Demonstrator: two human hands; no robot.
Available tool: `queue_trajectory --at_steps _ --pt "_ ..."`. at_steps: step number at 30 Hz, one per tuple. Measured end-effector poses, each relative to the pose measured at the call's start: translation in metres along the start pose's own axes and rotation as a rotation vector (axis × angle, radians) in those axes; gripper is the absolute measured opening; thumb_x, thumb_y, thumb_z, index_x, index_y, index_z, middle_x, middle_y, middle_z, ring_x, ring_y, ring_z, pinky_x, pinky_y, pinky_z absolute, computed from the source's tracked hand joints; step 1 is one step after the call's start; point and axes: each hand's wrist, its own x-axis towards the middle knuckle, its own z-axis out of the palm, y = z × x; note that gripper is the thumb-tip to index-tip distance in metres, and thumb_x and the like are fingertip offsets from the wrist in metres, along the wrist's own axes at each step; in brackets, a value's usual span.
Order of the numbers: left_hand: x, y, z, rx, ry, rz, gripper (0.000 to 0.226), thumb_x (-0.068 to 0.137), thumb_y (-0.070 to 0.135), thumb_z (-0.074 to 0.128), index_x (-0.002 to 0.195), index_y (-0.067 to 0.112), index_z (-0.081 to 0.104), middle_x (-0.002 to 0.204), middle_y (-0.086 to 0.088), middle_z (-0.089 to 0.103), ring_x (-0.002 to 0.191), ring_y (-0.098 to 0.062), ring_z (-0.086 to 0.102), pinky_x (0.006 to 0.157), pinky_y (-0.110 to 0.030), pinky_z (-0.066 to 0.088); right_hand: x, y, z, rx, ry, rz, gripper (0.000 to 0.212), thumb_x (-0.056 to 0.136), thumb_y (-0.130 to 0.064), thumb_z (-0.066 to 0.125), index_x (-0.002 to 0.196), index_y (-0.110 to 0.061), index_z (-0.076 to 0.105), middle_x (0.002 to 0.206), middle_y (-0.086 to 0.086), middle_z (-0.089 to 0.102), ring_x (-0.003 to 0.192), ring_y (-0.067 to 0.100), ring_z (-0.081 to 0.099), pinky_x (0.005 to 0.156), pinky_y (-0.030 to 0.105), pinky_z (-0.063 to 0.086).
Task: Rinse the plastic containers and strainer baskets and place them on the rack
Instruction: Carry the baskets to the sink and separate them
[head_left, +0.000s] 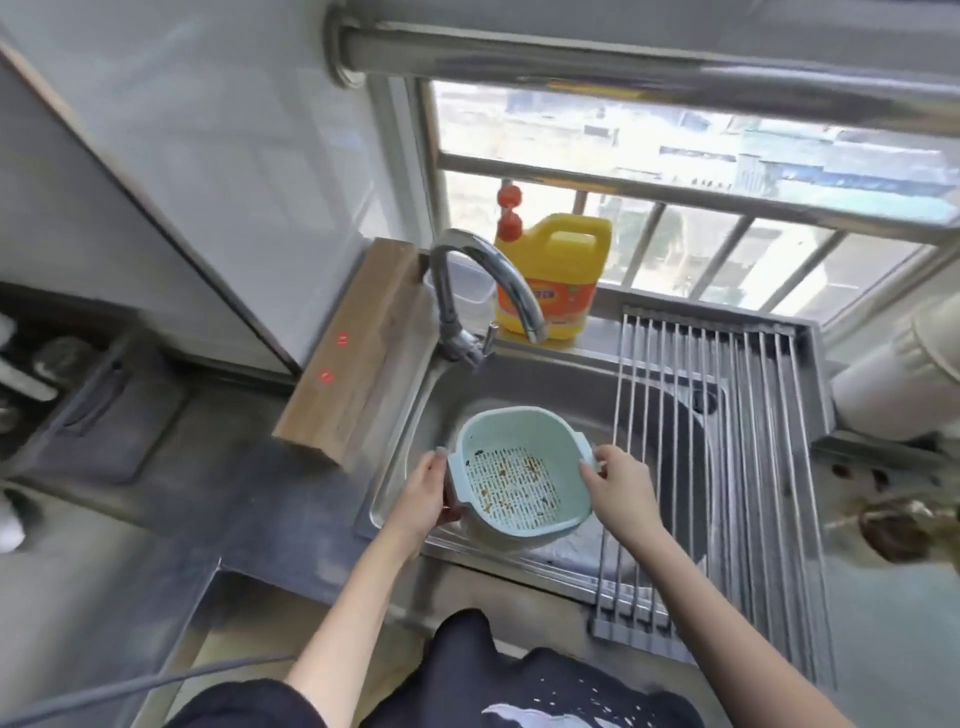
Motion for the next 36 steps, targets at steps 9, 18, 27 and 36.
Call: queue_trajectory --at_steps 9,18,27,36 --pt "0.033 -0.005 0.003 0.168 -0.05 -0.037 0.022 0.103 0.023 0.033 0.09 0.009 0.044 0.08 -0.011 0.048 0.067 -0.017 0.049 0.058 -0.028 0.045 0.014 0.008 0.002 0.072 0.033 0.114 0.022 0.096 -0.013 0.043 0.085 0.0 0.055 0.084 0.013 0.06 0.067 0.021 0.049 0.051 0.03 0.031" --pt "0.092 -0.002 0.003 0.465 -0.014 0.061 0.025 0.103 0.018 0.026 0.084 0.01 0.041 0.077 -0.003 0.045 0.065 -0.01 0.041 0.053 -0.016 0.036 0.036 -0.013 0.007 0.041 0.244 0.236 0.016 0.1 -0.016 0.041 0.089 -0.007 0.048 0.078 0.004 0.051 0.06 0.012 0.044 0.045 0.021 0.026" --pt "0.139 -0.02 -0.007 0.717 -0.109 0.004 0.024 0.102 0.018 0.03 0.101 0.002 0.049 0.091 -0.01 0.058 0.086 -0.024 0.054 0.067 -0.03 0.039 0.049 -0.015 0.038 0.18 0.289 0.393 0.014 0.099 -0.017 0.045 0.099 -0.004 0.051 0.093 0.011 0.06 0.074 0.021 0.055 0.05 0.026 0.035" --pt "0.152 -0.027 -0.005 1.024 -0.076 0.111 0.028 0.093 -0.001 0.035 0.12 -0.003 0.044 0.123 -0.023 0.046 0.11 -0.038 0.049 0.092 -0.04 0.039 0.039 -0.015 0.06 0.181 0.283 0.535 0.014 0.097 -0.007 0.046 0.107 -0.002 0.037 0.094 0.01 0.053 0.073 0.02 0.049 0.05 0.026 0.031"
